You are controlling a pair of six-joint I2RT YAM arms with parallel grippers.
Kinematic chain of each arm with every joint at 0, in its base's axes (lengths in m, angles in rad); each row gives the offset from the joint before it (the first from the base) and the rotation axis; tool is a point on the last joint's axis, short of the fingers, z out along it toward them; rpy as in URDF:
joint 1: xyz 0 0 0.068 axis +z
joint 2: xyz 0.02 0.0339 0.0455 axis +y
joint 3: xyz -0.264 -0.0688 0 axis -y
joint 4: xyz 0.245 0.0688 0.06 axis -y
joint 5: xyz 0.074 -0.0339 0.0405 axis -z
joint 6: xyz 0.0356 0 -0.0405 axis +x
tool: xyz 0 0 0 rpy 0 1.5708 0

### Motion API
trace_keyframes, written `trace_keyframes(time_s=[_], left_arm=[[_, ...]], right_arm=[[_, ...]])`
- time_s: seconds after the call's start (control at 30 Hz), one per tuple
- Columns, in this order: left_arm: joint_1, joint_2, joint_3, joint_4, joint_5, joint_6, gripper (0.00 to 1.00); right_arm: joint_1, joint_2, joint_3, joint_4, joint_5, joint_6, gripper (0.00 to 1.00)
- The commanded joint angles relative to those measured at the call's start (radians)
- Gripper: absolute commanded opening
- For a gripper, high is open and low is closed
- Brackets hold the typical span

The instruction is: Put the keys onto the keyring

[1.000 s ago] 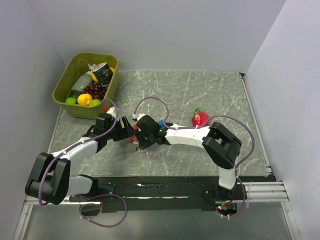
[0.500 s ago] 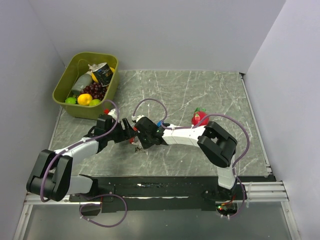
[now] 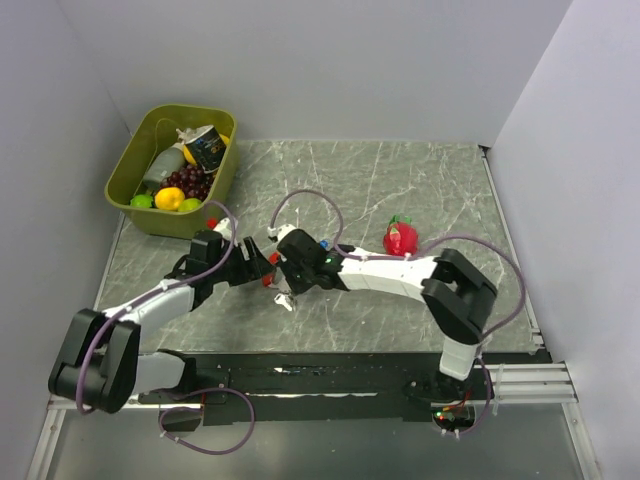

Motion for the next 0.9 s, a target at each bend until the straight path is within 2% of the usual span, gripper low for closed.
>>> trace_keyframes(time_s=[0.0,0.13,0.43,0.53,0.63,0.73,0.87], left_arm=[[0.005,-0.108,-0.015,0.065,0.044,0.022,0.75],[0.003,-0.194,-0.033,0.1,0.081,0.025,0.73],[0.003,-0.432,-0.105,0.241,0.211,0.039,0.71],[0.002,-0.422,-0.116,0.336,0.278,0.001,0.72],[-0.017,-0.343,-0.128,0.478,0.372,-0.036,0.7],[-0.05,-0.297,-0.12,0.505,0.394,-0.033,0.67],[-0.089,-0.291,-0.104,0.516,0.446,0.004,0.58]], right_arm=[[-0.039,-0.138,-0.037,0.047,-0.064,-0.055,0.0],[-0.101,-0.207,-0.074,0.094,-0.255,-0.093,0.0],[-0.197,-0.336,-0.116,0.113,-0.505,-0.231,0.0],[-0.228,-0.37,-0.131,0.119,-0.623,-0.271,0.0],[-0.243,-0.393,-0.133,0.116,-0.709,-0.274,0.0],[-0.25,-0.417,-0.14,0.117,-0.769,-0.308,0.0],[-0.253,-0.453,-0.172,0.163,-0.815,-0.317,0.0]])
